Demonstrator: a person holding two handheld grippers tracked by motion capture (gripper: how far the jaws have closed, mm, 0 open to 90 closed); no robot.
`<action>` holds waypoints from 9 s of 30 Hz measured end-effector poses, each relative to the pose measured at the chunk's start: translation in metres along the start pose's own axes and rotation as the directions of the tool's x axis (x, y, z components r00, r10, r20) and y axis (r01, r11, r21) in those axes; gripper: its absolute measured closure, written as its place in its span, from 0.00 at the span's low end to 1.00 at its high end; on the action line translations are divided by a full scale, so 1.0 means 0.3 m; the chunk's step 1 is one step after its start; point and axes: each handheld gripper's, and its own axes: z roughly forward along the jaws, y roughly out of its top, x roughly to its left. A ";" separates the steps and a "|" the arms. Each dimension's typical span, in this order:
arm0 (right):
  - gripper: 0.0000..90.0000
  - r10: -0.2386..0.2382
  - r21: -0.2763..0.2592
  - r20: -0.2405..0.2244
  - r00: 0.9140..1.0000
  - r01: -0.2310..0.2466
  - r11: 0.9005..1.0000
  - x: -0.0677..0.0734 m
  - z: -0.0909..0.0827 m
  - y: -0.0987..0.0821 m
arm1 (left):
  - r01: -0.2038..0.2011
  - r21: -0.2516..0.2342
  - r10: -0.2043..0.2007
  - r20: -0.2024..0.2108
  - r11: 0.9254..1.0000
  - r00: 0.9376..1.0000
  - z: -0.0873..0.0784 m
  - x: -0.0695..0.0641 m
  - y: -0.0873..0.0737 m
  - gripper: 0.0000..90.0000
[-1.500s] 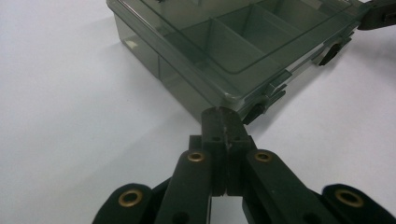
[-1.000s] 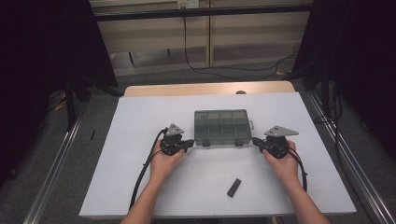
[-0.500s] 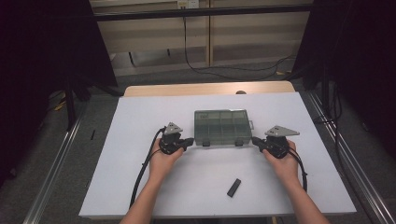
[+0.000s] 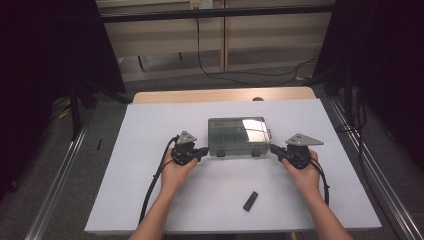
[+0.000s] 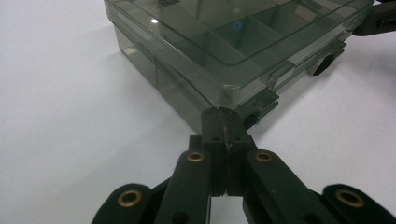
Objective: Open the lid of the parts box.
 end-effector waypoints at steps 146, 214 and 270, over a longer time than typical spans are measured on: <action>0.99 0.107 -0.169 0.259 0.960 -0.064 0.984 -0.067 0.172 0.356 | -0.012 -0.048 0.008 -0.073 0.999 0.997 0.073 -0.053 0.038 1.00; 0.99 0.071 -0.053 0.263 0.962 -0.060 0.997 -0.120 0.290 0.282 | -0.011 -0.051 0.006 -0.088 0.999 0.996 0.084 -0.061 0.038 1.00; 0.11 -0.012 -0.243 -0.029 1.000 0.005 0.970 0.027 -0.031 0.135 | -0.038 0.018 0.038 0.013 0.999 0.999 -0.037 -0.149 0.061 0.18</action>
